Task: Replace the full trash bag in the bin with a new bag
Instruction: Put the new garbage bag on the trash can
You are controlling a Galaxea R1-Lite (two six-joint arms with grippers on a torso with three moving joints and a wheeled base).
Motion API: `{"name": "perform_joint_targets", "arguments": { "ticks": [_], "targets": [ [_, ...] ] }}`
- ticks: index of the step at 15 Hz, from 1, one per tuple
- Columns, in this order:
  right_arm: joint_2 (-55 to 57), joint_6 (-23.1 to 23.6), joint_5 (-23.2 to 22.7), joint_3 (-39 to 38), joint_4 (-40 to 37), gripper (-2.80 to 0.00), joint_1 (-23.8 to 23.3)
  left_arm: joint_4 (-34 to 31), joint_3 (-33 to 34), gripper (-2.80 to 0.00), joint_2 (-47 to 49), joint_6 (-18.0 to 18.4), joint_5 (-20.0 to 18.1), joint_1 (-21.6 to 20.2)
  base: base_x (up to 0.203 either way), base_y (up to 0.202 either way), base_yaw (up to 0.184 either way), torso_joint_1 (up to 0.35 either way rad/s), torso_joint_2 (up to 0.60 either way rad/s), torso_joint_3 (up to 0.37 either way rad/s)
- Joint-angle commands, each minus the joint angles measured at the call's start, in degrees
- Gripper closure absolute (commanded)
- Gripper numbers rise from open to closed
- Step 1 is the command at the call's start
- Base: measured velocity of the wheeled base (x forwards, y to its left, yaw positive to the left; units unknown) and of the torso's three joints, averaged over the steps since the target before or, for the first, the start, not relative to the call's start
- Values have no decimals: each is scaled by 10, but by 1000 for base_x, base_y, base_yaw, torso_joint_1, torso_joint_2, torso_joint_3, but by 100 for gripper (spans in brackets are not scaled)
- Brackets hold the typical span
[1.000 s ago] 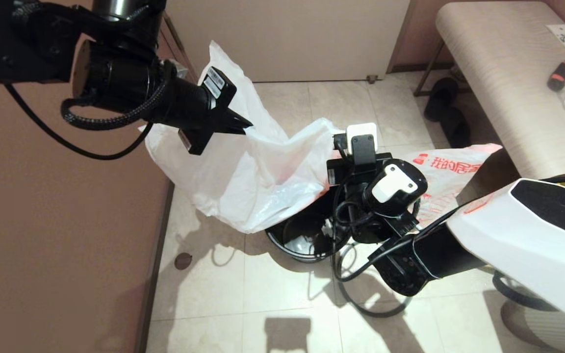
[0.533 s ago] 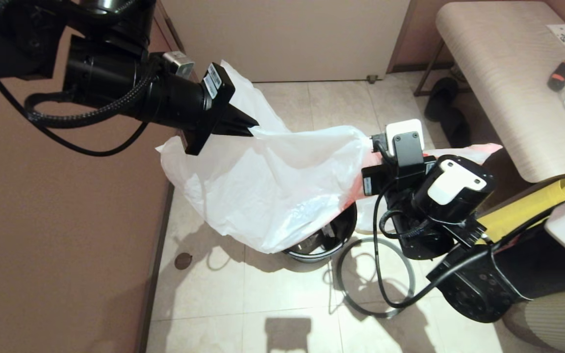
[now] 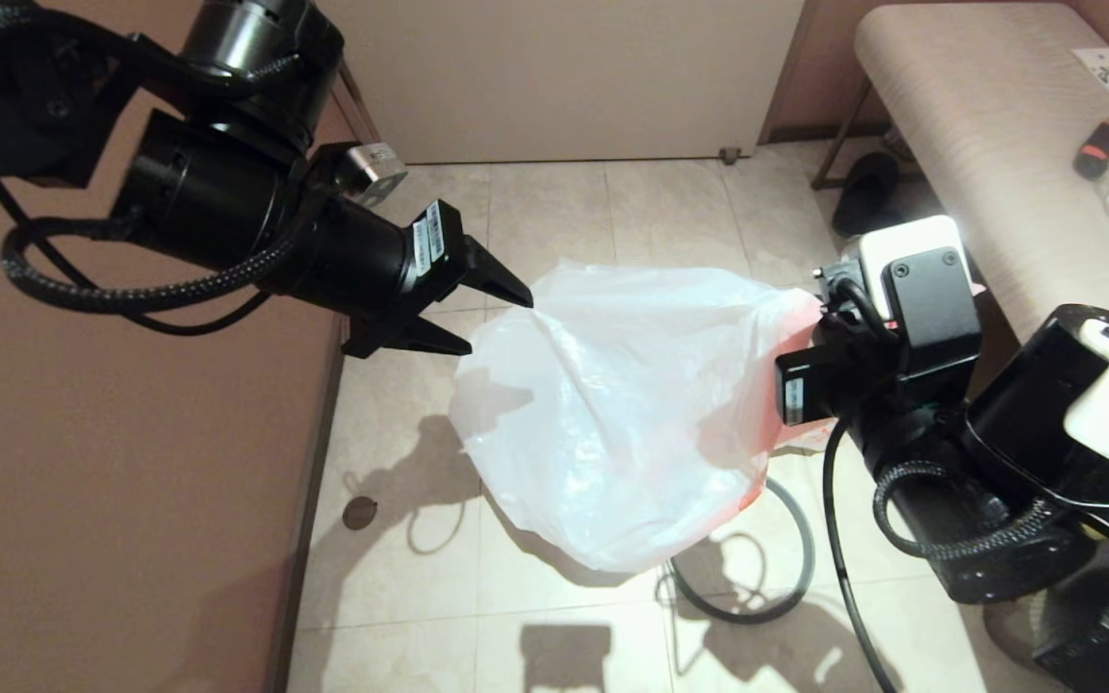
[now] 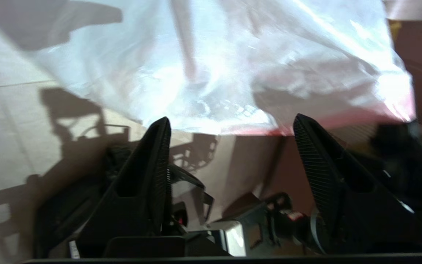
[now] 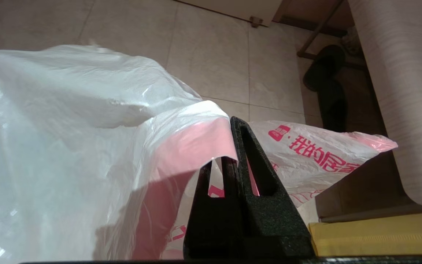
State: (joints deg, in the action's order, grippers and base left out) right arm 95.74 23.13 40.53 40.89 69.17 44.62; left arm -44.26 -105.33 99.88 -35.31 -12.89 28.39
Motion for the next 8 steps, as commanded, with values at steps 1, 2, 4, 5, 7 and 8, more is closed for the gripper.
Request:
{"name": "perform_joint_targets", "arguments": {
  "ticks": [1,2,4,5,7,8],
  "targets": [
    [-50,2,4,-3,-21,0,20,-3,22,-280,-22,-1,28,-2,0,0,0,0,0,0],
    [-73,4,6,-3,-47,0,29,-3,42,-280,-28,-1,50,-2,0,0,0,0,0,0],
    [-117,9,7,0,-113,0,38,-2,93,-280,-45,-1,73,2,0,0,0,0,0,0],
    [-134,14,7,2,-146,0,39,-2,118,-280,-54,-1,78,3,0,0,0,0,0,0],
    [-179,21,7,9,-242,0,35,-2,179,-280,-76,-1,85,4,0,0,0,0,0,0],
    [-197,20,7,20,-291,0,28,-2,205,-280,-86,-1,94,4,0,0,0,0,0,0]
  ]
}}
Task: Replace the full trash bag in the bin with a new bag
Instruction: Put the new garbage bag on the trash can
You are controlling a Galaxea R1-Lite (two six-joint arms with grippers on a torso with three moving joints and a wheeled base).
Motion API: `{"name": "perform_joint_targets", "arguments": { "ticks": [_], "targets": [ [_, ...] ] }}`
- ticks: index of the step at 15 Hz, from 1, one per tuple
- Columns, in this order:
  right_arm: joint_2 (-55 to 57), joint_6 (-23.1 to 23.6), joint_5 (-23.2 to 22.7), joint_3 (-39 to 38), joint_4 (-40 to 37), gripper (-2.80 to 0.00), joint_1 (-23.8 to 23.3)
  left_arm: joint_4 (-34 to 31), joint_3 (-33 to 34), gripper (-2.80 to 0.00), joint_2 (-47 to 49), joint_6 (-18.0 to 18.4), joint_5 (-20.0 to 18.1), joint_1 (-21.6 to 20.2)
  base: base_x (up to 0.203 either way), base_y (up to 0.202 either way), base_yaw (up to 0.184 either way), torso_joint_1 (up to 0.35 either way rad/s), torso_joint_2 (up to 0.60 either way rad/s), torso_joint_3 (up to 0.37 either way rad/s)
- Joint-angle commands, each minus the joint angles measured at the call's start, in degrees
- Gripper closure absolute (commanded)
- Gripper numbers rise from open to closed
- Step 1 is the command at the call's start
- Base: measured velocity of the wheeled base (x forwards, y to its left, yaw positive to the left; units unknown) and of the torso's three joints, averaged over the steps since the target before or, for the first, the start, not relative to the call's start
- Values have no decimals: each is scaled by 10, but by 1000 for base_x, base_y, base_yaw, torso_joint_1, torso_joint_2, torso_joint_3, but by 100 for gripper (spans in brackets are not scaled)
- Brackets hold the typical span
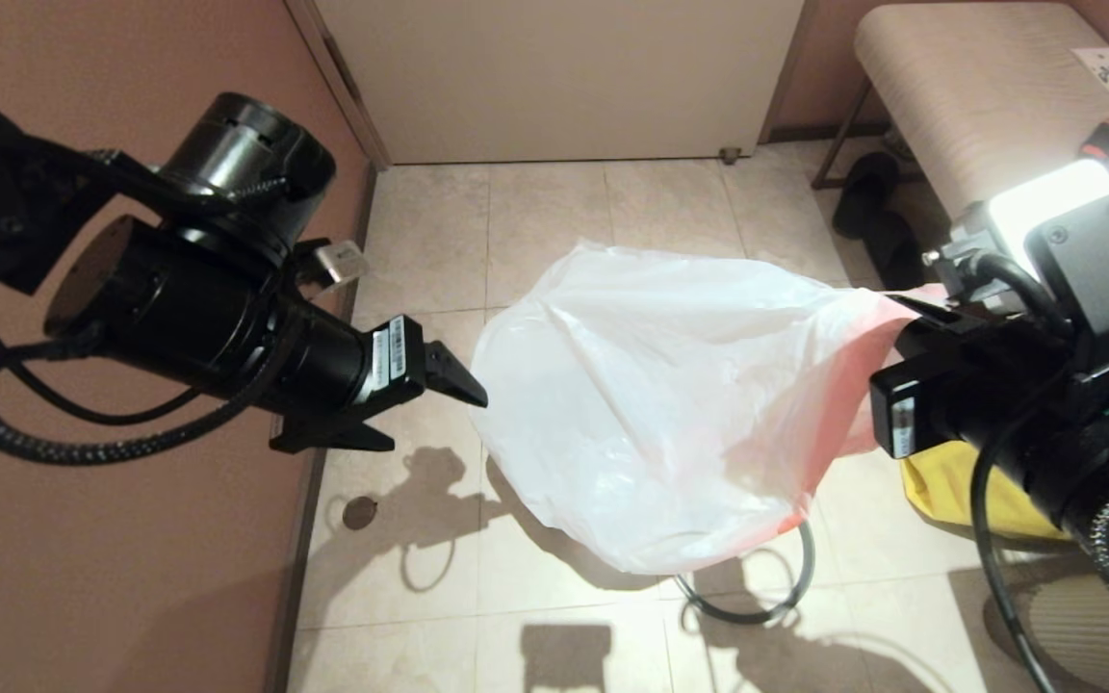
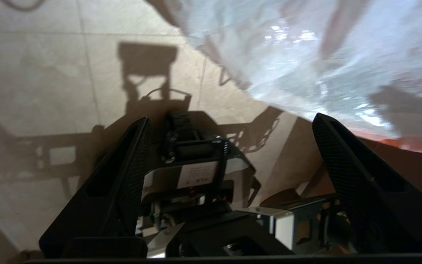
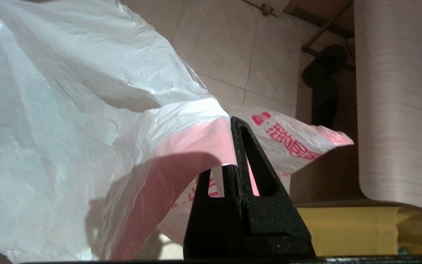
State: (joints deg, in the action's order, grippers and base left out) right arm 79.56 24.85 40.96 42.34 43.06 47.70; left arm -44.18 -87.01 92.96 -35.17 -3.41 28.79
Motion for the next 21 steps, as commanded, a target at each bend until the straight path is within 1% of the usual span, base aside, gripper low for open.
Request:
{"name": "perform_joint_targets", "arguments": {
  "ticks": [1,3,5,7,8,10,11,13,15,17,19,21],
  "targets": [
    [-52,-4,2,21,-84,0,-10,-3,47,-280,-27,-3,12,0,0,0,0,0,0,0],
    [-84,-26,1,67,-180,0,-16,7,92,-280,-44,-3,28,1,0,0,0,0,0,0],
    [-106,-54,0,106,-271,0,-17,54,122,-280,-45,-3,39,3,0,0,0,0,0,0],
    [-113,-91,-2,133,-344,0,-16,105,140,-280,-28,-3,57,6,0,0,0,0,0,0],
    [-108,-120,-5,142,-378,0,-16,127,146,-280,-13,-3,70,7,0,0,0,0,0,0],
    [-71,-174,-19,164,-402,0,-14,172,155,-280,19,-6,101,2,0,0,0,0,0,0],
    [-53,-192,-32,182,-405,0,-14,206,169,-280,29,-7,110,-2,0,0,0,0,0,0],
    [-18,-221,-54,243,-406,0,-13,295,214,-280,37,-6,119,-6,0,0,0,0,0,0],
    [14,-231,-62,306,-409,0,-9,343,250,-280,44,-4,121,-6,0,0,0,0,0,0],
    [39,-233,-65,354,-431,0,2,350,265,-280,53,-6,118,-7,0,0,0,0,0,0],
    [51,-240,-65,375,-451,0,24,366,280,-280,64,-8,116,-7,0,0,0,0,0,0],
    [61,-251,-65,393,-466,0,36,422,311,-280,72,-8,116,-7,0,0,0,0,0,0]
  ]
}}
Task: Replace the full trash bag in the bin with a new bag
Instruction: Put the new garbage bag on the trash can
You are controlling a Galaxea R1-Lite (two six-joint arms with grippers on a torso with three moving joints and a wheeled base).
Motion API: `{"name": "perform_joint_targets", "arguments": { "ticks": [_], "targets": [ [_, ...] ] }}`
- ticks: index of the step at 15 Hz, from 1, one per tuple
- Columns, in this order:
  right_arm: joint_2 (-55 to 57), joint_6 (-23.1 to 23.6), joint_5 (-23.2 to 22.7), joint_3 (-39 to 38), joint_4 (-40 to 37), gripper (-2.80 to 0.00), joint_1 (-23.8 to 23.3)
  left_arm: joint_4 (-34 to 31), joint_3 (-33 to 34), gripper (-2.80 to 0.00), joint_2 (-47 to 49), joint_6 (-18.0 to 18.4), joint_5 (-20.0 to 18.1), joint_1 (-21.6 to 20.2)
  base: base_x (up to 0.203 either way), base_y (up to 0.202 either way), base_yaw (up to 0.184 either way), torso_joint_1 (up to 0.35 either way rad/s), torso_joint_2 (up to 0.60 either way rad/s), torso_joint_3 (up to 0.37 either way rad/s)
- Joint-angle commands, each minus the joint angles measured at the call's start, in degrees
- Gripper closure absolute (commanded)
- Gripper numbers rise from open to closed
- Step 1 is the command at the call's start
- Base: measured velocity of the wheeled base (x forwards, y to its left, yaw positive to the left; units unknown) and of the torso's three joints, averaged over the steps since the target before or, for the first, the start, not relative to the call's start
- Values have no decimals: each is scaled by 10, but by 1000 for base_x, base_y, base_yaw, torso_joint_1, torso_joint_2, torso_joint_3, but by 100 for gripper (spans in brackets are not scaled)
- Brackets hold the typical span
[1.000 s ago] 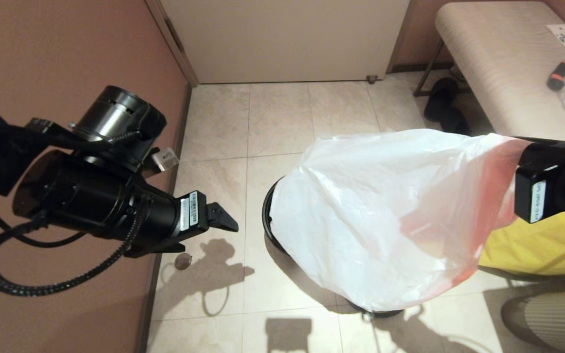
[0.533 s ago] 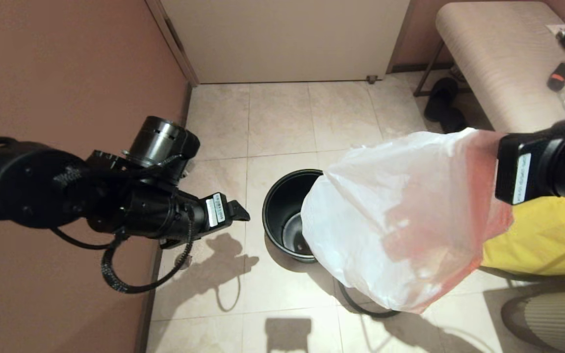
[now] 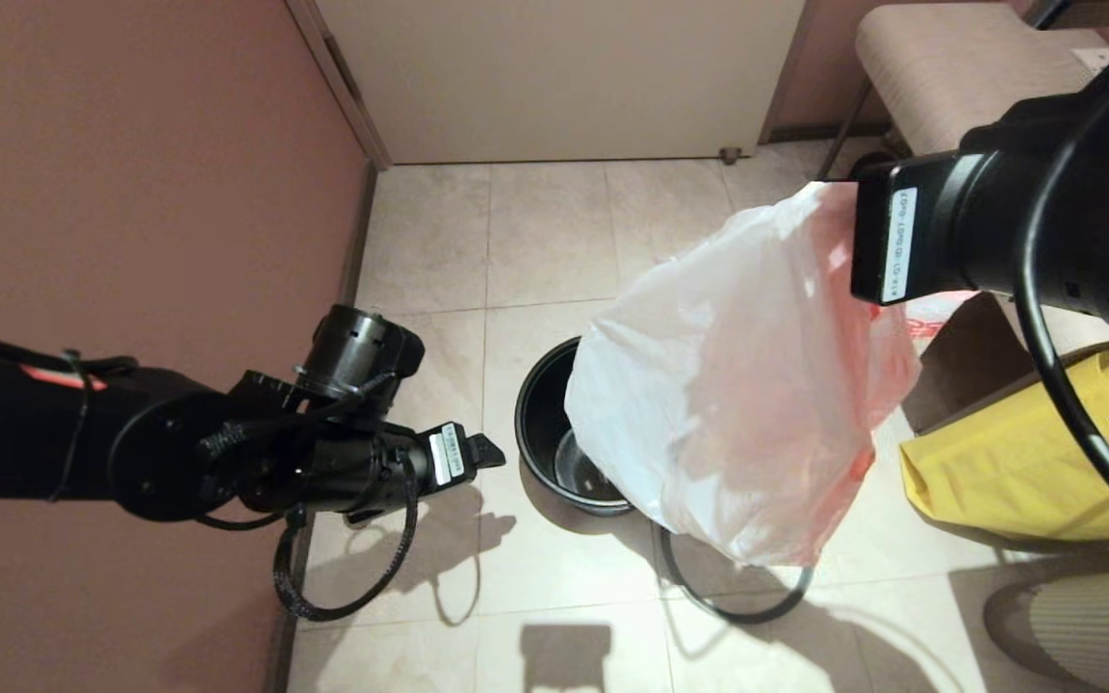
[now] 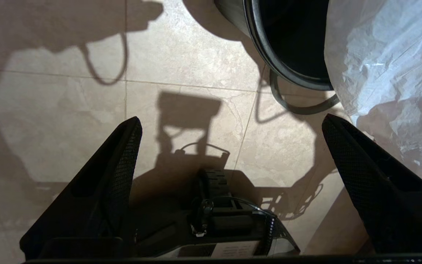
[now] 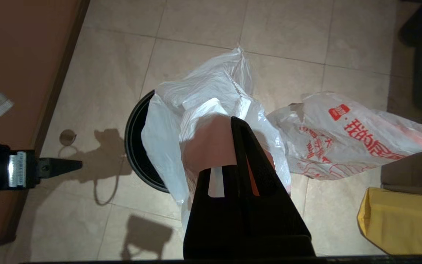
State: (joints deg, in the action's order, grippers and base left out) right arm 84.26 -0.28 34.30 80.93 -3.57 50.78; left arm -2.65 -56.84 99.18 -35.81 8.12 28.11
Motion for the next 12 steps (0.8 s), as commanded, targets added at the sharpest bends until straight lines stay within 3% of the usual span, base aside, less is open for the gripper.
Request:
{"name": "perform_joint_targets", "arguments": {
  "ticks": [1,6,8,10,12],
  "targets": [
    [18,-2,2,24,-6,0,7,28,23,-280,13,-5,1,0,0,0,0,0,0,0],
    [50,-6,2,68,-51,0,8,66,34,-280,16,-13,1,-12,0,0,0,0,0,0],
    [80,-52,-5,62,-99,0,3,75,32,-280,23,-14,1,-18,0,0,0,0,0,0],
    [105,-95,-45,60,-180,0,-28,89,13,-280,47,-26,7,-31,0,0,0,0,0,0],
    [107,-103,-83,64,-206,0,-75,97,-30,-280,75,-53,25,-45,0,0,0,0,0,0]
  ]
}}
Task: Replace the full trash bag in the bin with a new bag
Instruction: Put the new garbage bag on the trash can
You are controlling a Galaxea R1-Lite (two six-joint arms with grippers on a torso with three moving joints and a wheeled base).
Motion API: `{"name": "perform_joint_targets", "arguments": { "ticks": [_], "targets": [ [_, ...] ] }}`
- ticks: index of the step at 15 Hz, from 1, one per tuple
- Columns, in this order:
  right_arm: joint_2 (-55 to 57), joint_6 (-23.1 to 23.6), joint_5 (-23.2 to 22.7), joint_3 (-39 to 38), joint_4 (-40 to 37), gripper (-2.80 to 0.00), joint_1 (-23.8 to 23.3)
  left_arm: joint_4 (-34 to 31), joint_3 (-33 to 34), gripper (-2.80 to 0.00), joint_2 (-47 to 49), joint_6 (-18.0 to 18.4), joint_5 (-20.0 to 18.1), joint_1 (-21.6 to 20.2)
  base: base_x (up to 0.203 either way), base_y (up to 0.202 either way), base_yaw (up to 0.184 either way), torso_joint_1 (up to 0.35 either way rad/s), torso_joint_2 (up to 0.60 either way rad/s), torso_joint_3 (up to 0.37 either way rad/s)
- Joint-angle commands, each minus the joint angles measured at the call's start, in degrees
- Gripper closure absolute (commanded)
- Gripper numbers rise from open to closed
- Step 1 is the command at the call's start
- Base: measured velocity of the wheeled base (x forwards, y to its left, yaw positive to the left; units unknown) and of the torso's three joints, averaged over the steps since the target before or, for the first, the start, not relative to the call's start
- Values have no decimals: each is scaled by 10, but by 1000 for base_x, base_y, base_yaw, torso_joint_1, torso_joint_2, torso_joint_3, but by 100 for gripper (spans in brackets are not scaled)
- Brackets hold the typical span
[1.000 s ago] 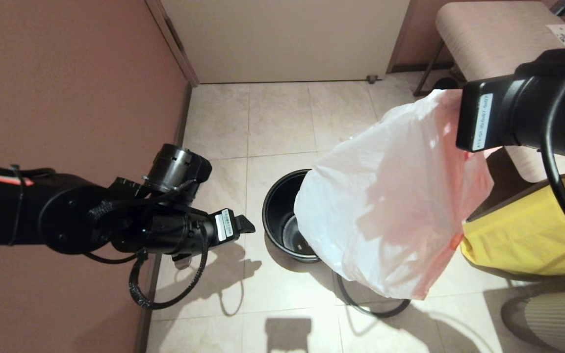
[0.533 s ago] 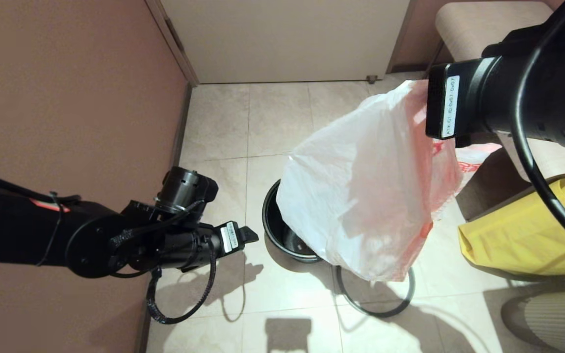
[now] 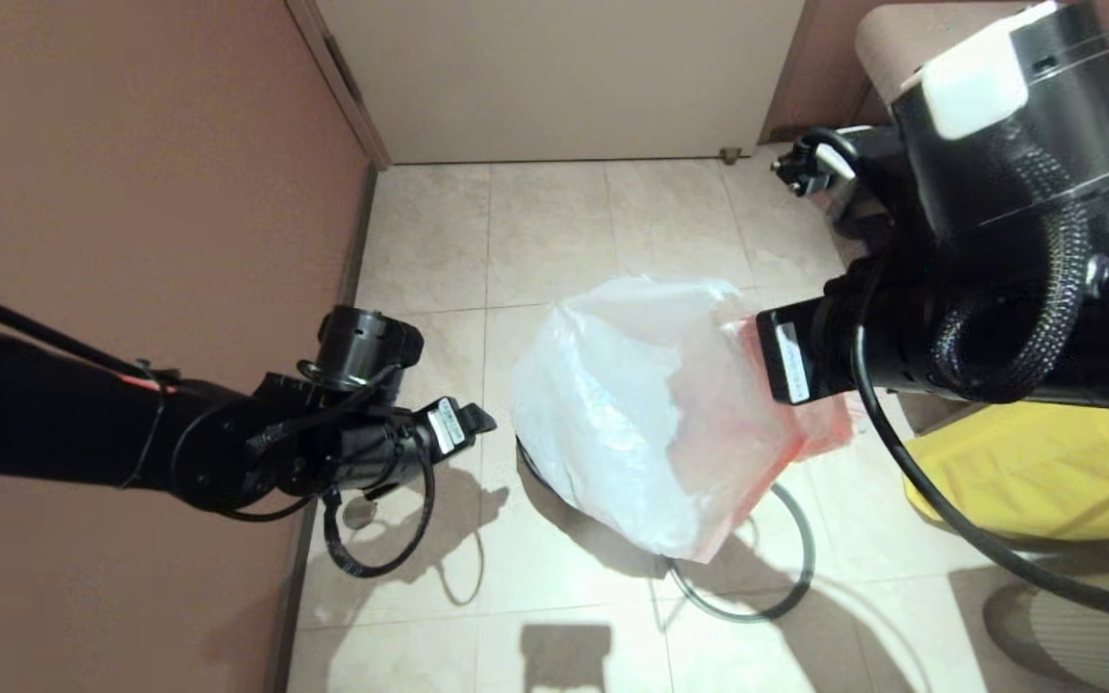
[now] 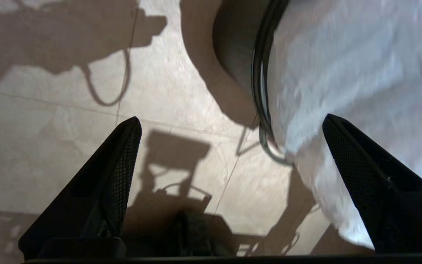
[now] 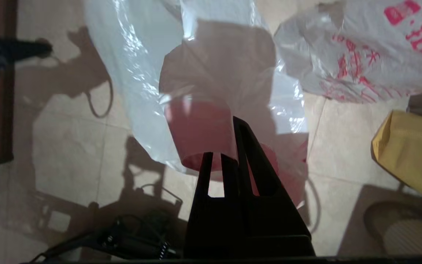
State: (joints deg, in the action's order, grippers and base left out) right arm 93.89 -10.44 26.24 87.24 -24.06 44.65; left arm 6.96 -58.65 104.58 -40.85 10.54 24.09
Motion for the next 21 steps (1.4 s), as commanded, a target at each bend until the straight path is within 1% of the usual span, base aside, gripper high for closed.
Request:
{"name": "perform_joint_targets", "arguments": {
  "ticks": [1,3,4,5,7,9,10,12,13,14,15,16,17,19,21],
  "targets": [
    [10,0,-19,12,-18,0,-39,2,-40,-280,36,-7,5,-12,0,0,0,0,0,0],
    [10,-1,-66,67,-80,0,-70,7,-105,-280,78,-15,6,-22,0,0,0,0,0,0],
    [14,-5,-91,93,-103,0,-80,13,-140,-280,102,-21,6,-25,0,0,0,0,0,0],
    [22,-13,-108,120,-120,0,-85,18,-188,-280,135,-25,6,-27,0,0,0,0,0,0],
    [37,-21,-130,134,-142,0,-87,9,-289,-280,193,-26,6,-25,0,0,0,0,0,0],
    [44,-23,-136,129,-141,0,-89,-22,-383,-280,231,-27,-1,-20,0,0,0,0,0,0],
    [46,-25,-141,129,-141,0,-93,-40,-435,0,250,-27,-5,-19,0,0,0,0,0,0],
    [52,-25,-157,130,-141,0,-96,-70,-513,0,276,-25,-17,-21,0,0,0,0,0,0],
    [57,-25,-158,130,-140,0,-96,-72,-533,0,282,-16,-54,-23,0,0,0,0,0,0],
    [59,-25,-159,130,-140,0,-95,-58,-535,0,286,-3,-85,-23,0,0,0,0,0,0],
    [64,-25,-165,130,-140,0,-94,-23,-535,0,295,2,-105,-22,0,0,0,0,0,0],
    [66,-29,-167,130,-140,0,-93,23,-535,0,312,5,-134,-19,0,0,0,0,0,0],
    [67,-33,-170,129,-140,0,-92,50,-534,0,324,5,-176,-15,0,0,0,0,0,0],
    [67,-34,-174,128,-141,0,-92,65,-534,0,349,4,-240,-6,0,0,0,0,0,0],
    [66,-34,-176,127,-142,0,-93,56,-512,0,348,4,-246,6,0,0,0,0,0,0]
  ]
}}
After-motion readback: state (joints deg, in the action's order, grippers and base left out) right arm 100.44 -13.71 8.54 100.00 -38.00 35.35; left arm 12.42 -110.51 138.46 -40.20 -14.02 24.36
